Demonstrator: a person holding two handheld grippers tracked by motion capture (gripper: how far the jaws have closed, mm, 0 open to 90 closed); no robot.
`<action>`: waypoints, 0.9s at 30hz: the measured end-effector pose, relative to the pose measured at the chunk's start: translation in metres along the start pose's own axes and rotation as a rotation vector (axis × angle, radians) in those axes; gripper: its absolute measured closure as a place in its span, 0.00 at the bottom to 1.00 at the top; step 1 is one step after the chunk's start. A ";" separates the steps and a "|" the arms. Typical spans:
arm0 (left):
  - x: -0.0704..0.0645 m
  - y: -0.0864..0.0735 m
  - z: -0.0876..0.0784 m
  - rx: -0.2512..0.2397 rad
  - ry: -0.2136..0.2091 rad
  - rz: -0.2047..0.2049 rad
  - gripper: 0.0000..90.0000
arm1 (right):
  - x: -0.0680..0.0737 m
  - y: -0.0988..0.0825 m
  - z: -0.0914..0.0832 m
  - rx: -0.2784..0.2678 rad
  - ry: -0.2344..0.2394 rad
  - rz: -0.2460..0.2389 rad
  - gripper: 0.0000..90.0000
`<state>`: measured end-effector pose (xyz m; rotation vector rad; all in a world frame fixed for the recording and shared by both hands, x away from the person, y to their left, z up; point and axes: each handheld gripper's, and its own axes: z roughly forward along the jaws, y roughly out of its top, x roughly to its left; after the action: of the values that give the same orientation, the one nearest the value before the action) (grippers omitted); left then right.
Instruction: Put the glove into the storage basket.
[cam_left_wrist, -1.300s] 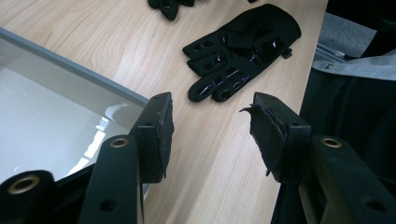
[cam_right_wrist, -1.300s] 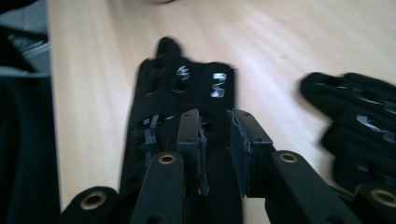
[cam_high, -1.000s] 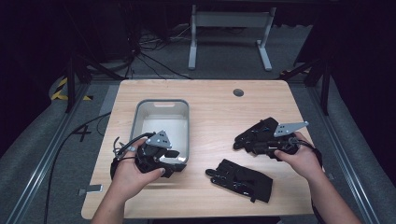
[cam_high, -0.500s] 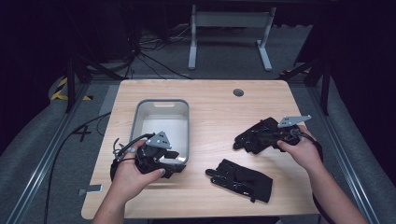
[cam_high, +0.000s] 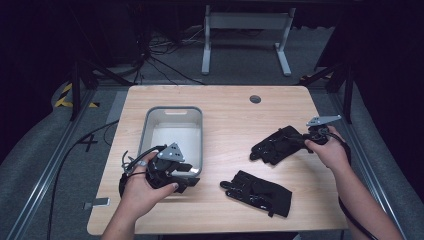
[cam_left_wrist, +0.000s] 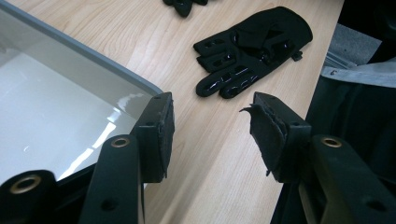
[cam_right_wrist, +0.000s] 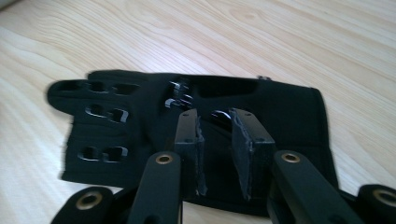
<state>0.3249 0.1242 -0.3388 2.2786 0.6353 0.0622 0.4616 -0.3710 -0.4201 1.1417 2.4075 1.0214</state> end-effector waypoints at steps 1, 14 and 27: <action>0.000 -0.001 0.000 -0.002 0.005 -0.001 0.56 | -0.003 -0.001 0.001 0.003 -0.005 0.005 0.81; -0.001 -0.003 0.001 -0.004 0.003 -0.006 0.56 | -0.007 -0.017 0.015 0.050 -0.008 0.037 0.84; -0.002 -0.005 -0.002 -0.008 0.009 -0.008 0.56 | -0.007 0.007 0.016 0.046 -0.007 -0.013 0.78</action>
<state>0.3203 0.1277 -0.3408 2.2694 0.6480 0.0705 0.4781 -0.3655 -0.4269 1.1411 2.4420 0.9608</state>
